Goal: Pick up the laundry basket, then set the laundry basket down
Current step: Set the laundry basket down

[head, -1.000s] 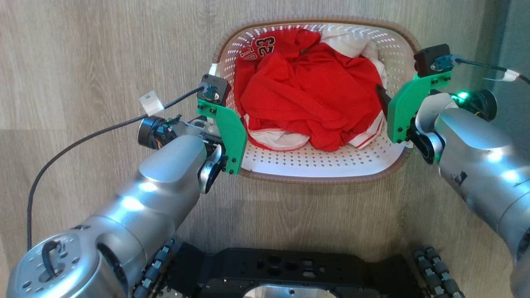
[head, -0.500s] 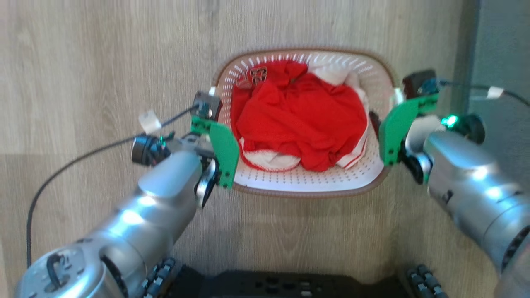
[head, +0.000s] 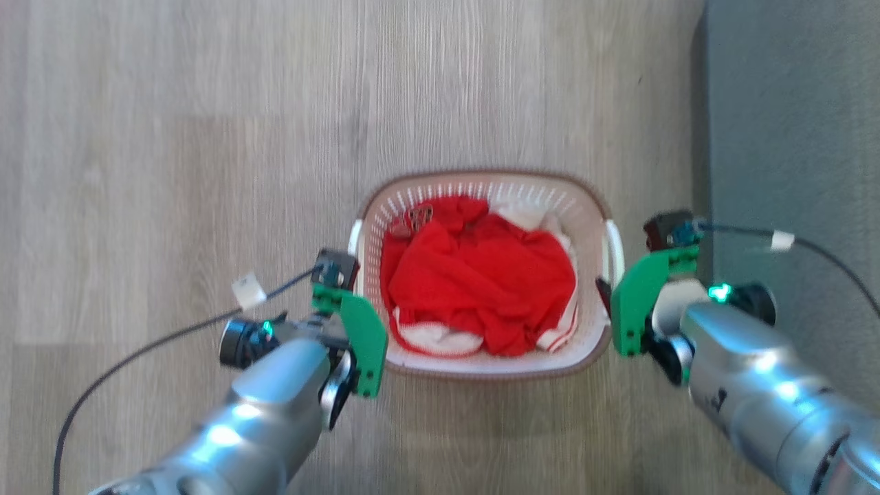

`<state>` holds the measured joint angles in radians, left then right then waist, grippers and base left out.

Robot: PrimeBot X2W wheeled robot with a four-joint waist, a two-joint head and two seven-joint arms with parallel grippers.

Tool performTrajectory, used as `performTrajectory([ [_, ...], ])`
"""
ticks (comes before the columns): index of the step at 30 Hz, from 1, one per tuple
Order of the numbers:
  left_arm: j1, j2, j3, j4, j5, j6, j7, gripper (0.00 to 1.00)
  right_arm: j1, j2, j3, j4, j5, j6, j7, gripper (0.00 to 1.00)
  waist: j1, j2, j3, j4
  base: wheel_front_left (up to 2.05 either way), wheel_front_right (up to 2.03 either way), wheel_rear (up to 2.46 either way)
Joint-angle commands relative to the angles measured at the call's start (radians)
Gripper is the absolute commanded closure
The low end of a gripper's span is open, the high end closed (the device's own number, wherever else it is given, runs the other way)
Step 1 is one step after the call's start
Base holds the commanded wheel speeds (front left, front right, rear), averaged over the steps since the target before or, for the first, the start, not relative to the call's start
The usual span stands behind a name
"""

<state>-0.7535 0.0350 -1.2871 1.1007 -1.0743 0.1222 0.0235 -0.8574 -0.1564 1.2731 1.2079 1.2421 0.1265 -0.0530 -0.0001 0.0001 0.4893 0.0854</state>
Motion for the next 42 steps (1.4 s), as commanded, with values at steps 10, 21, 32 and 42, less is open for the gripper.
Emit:
performTrajectory([
  [10,0.065,0.015,0.022,0.037,-0.037,-0.003,-0.135,0.0,0.12,0.011,-0.023,-0.05,0.06,0.004,-0.1,0.0,0.0001,-0.0001,-0.234,-0.014,0.0,0.0,0.0],
  [21,0.004,0.039,0.198,-0.05,0.014,0.065,-0.284,0.0,0.079,-0.043,-0.193,-0.166,0.019,0.004,-0.208,0.0,0.0001,-0.0001,-0.349,-0.01,0.0,0.0,0.0],
  [32,0.285,0.113,0.742,-0.633,0.502,0.138,-0.285,0.0,0.294,-0.061,-0.819,-0.624,-0.486,0.004,-0.209,0.0,0.0001,-0.0001,-0.424,-0.006,0.0,0.0,0.0],
  [42,0.522,0.027,1.008,-0.973,0.727,-0.007,-0.285,0.0,0.607,0.041,-1.095,-1.108,-0.779,0.004,-0.209,0.0,0.0001,-0.0001,-0.446,0.002,0.0,0.0,0.0],
])
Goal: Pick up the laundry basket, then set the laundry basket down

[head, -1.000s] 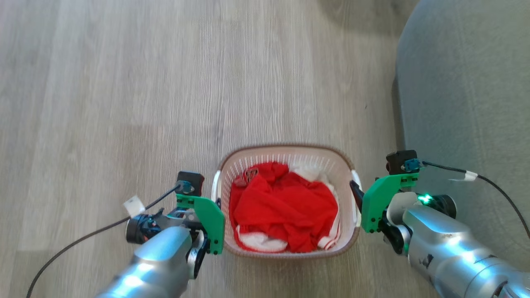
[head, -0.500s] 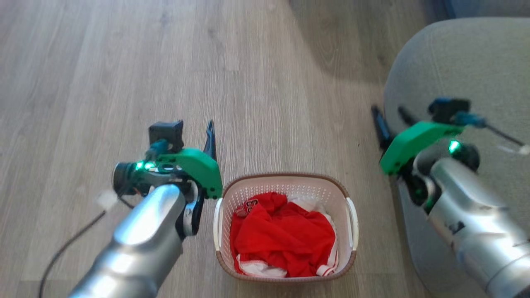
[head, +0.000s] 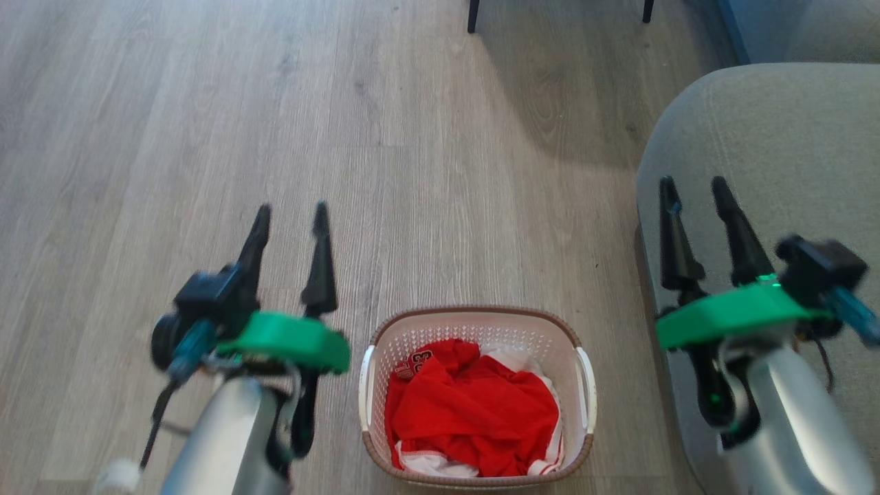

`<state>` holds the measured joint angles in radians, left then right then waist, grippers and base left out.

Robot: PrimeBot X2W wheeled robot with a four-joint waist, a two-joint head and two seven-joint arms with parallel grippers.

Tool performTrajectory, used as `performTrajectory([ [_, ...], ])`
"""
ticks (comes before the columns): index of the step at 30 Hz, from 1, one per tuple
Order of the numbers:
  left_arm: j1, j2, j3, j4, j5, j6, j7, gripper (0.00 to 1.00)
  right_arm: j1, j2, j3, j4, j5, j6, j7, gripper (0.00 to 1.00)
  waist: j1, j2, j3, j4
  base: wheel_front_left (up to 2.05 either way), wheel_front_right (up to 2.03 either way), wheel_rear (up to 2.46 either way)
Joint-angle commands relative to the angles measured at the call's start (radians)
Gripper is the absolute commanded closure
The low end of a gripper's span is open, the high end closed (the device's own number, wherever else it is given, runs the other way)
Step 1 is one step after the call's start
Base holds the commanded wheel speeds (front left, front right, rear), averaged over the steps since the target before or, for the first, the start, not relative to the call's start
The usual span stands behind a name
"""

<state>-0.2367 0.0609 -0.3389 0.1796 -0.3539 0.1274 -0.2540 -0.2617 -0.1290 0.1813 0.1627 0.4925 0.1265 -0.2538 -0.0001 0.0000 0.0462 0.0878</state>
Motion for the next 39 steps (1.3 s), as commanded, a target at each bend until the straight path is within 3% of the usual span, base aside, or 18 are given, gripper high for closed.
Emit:
performTrajectory([
  [1,0.005,0.001,0.059,-0.052,0.007,-0.012,-0.008,0.0,0.012,0.013,-0.003,-0.062,-0.03,0.004,-0.008,0.0,0.0001,0.0,-0.002,0.0,0.0,0.0,0.0],
  [5,0.08,-0.009,0.1,-0.117,0.022,-0.066,-0.008,0.0,0.111,0.055,-0.076,-0.154,-0.104,0.004,-0.008,0.0,0.0001,0.0,-0.013,0.002,0.0,0.0,0.0],
  [8,0.12,-0.01,0.088,-0.132,0.024,-0.079,-0.008,0.0,0.169,0.071,-0.095,-0.163,-0.129,0.004,-0.008,0.0,0.0001,0.0,-0.021,-0.002,0.0,0.0,0.0],
  [15,0.157,-0.01,0.068,-0.131,0.053,-0.071,-0.008,0.0,0.232,0.078,-0.116,-0.14,-0.157,0.004,-0.008,0.0,0.0001,0.0,-0.021,-0.007,0.0,0.0,0.0],
  [39,0.149,-0.011,0.068,-0.129,0.05,-0.071,-0.008,0.0,0.21,0.079,-0.112,-0.13,-0.144,0.004,-0.008,0.0,0.0001,0.0,-0.01,-0.012,0.0,0.0,0.0],
])
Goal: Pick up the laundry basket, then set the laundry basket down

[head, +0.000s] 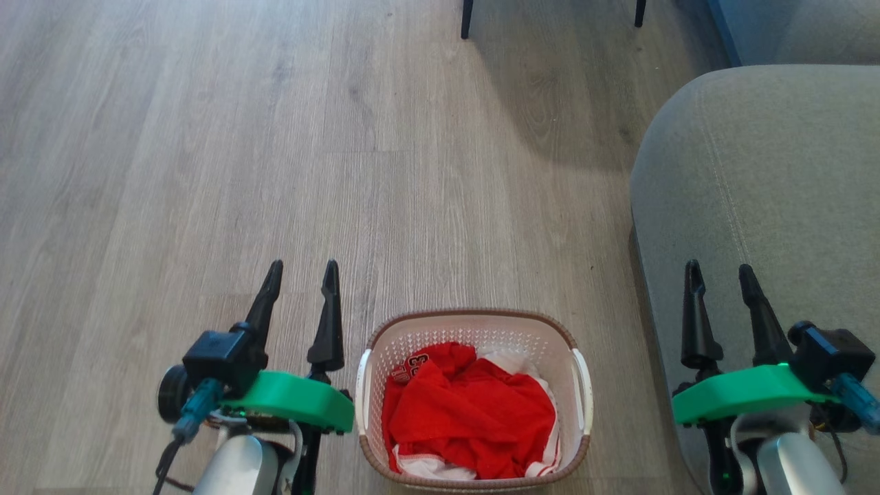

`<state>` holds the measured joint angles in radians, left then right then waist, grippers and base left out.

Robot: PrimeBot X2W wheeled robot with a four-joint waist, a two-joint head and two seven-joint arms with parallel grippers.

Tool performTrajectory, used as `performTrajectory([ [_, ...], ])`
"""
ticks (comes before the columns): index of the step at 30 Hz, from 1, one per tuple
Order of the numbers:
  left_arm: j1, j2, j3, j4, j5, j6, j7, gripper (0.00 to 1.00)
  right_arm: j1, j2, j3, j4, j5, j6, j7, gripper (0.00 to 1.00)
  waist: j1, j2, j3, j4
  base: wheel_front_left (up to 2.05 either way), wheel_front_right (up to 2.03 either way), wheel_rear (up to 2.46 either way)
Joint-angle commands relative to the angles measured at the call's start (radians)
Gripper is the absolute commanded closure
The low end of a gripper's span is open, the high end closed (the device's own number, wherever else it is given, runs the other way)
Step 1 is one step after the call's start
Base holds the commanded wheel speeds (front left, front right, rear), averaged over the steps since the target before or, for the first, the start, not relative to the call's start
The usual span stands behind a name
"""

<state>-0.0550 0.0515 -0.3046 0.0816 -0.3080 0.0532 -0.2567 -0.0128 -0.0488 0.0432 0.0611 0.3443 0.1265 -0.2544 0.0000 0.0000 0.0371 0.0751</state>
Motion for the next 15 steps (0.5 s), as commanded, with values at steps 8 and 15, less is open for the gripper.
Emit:
performTrajectory([
  [8,-0.028,-0.001,0.031,-0.03,0.001,0.004,-0.005,0.0,-0.039,-0.001,0.027,-0.025,0.001,0.004,-0.007,0.0,0.0,0.0,-0.01,0.001,0.0,0.0,0.0],
  [15,-0.027,-0.001,0.032,-0.034,-0.001,0.005,-0.005,0.0,-0.04,-0.001,0.03,-0.025,0.002,0.004,-0.007,0.0,0.0,0.0,-0.013,-0.002,0.0,0.0,0.0],
])
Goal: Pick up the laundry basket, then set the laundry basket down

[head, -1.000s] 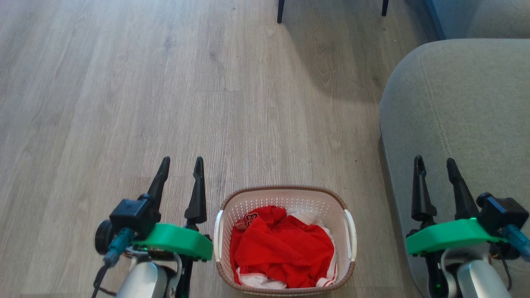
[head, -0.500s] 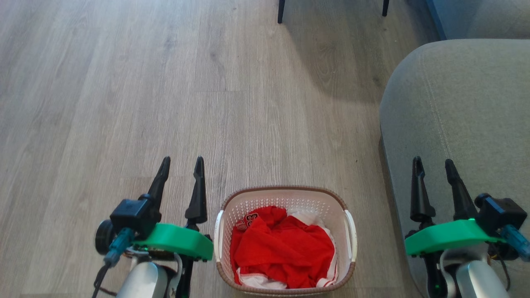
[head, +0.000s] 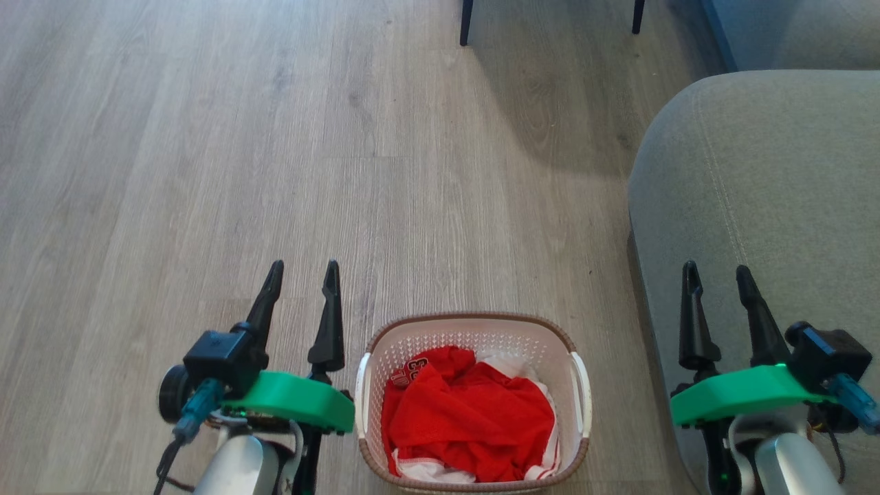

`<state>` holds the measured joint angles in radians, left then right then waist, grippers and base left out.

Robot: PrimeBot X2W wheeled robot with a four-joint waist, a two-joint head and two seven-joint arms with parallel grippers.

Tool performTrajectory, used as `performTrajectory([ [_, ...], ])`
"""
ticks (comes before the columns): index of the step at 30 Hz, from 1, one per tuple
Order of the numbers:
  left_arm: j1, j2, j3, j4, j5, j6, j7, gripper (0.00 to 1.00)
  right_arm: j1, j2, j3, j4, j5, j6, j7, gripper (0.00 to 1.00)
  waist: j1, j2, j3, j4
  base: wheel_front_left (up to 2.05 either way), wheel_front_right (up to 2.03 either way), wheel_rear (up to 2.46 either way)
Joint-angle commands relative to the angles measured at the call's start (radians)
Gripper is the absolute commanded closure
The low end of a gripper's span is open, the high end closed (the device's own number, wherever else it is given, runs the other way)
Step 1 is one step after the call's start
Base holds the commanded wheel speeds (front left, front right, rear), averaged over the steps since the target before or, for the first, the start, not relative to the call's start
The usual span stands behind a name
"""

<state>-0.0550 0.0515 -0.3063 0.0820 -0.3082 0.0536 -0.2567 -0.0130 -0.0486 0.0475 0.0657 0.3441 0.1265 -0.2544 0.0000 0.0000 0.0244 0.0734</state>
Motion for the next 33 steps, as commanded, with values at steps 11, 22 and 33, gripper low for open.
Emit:
performTrajectory([
  [11,-0.023,-0.001,0.036,-0.037,-0.005,0.005,-0.005,0.0,-0.046,-0.002,0.024,-0.018,0.025,0.004,-0.007,0.0,0.0,0.0,-0.004,-0.009,0.0,0.0,0.0],
  [22,0.051,0.001,-0.004,0.06,-0.034,-0.002,0.002,1.0,0.025,0.003,0.011,0.082,0.039,0.0,0.004,1.0,0.0,0.0,-0.014,-0.011,0.0,0.0,0.0],
  [33,0.042,0.009,0.023,0.068,-0.157,-0.017,0.027,1.0,0.014,-0.004,0.004,0.09,0.155,0.0,0.03,1.0,0.0,0.0,-0.015,-0.017,0.0,0.0,0.0],
])
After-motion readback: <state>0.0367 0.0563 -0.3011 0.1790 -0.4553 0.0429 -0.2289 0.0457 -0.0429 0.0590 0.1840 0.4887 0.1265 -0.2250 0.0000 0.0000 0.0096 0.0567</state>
